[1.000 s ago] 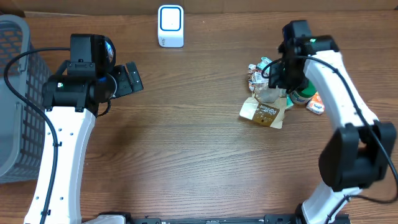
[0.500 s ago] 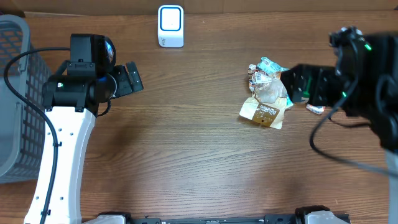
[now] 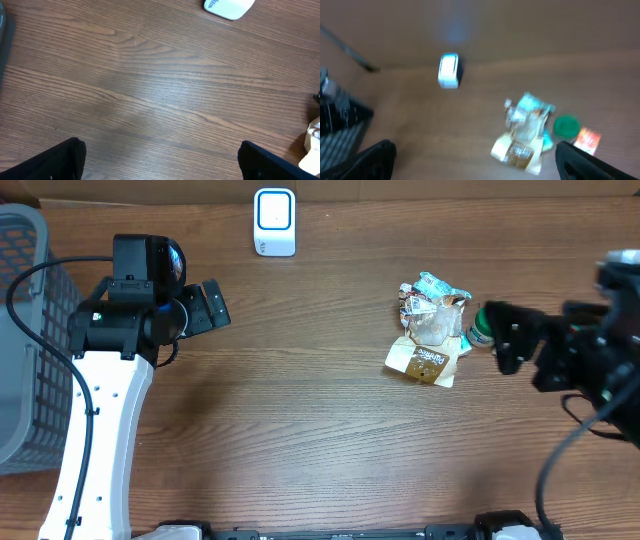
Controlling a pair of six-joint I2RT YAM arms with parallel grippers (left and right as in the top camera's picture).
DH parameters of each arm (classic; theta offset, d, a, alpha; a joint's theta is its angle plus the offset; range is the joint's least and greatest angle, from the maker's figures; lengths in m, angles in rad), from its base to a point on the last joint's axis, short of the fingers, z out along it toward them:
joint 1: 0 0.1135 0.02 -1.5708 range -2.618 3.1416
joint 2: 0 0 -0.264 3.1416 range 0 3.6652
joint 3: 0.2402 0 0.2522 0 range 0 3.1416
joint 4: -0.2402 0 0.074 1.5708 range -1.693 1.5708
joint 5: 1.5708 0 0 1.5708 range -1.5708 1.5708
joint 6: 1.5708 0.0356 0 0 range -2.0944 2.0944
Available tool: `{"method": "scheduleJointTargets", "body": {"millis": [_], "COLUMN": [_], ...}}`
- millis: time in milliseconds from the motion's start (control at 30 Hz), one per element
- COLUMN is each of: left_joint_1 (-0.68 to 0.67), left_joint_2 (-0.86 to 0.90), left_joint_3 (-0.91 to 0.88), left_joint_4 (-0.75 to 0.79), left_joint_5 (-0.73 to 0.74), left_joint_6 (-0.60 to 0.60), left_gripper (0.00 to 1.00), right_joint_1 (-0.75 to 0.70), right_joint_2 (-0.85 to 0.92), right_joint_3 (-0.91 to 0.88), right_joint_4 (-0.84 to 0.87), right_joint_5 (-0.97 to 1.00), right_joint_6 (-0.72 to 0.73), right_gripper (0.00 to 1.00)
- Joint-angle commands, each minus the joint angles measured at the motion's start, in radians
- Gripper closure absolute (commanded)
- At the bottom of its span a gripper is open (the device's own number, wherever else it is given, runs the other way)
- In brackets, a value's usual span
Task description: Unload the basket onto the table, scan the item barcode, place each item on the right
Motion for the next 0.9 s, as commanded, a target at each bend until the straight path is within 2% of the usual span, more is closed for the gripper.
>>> {"method": "scheduleJointTargets", "body": {"millis": [0,133,433,567,700,867], "left_joint_1": [0.004,0.004,0.004,0.004,0.004,0.004], "left_joint_2": [0.001,0.001,0.001,0.001,0.001,0.001], "left_joint_3": [0.015,0.015,0.015,0.015,0.015,0.015], "left_joint_4": [0.000,0.000,0.000,0.000,0.000,0.000], "left_joint_5": [-0.006,-0.006,-0.006,-0.006,-0.006,-0.006], "left_joint_6": [0.023,0.023,0.023,0.023,0.023,0.023], "left_gripper": [0.00,0.00,0.00,0.00,0.00,0.00], "right_joint_1": [-0.010,-0.010,-0.010,-0.010,-0.010,-0.010], "right_joint_2": [-0.072,-0.193,-0.578,-0.749,-0.866,-0.990], "right_joint_3": [-0.101,-0.339,-1.102,-1.415,-1.624,-1.793], "right_joint_4": [0.097,0.316,1.029,1.264,1.405,1.474], "right_joint_5": [0.120,0.132,0.130,0.109,0.104,0.104], "right_joint_6": [0.004,-0.044,-0.069,-0.069,-0.065,-0.065], "right_gripper": [0.00,0.00,0.00,0.00,0.00,0.00]}}
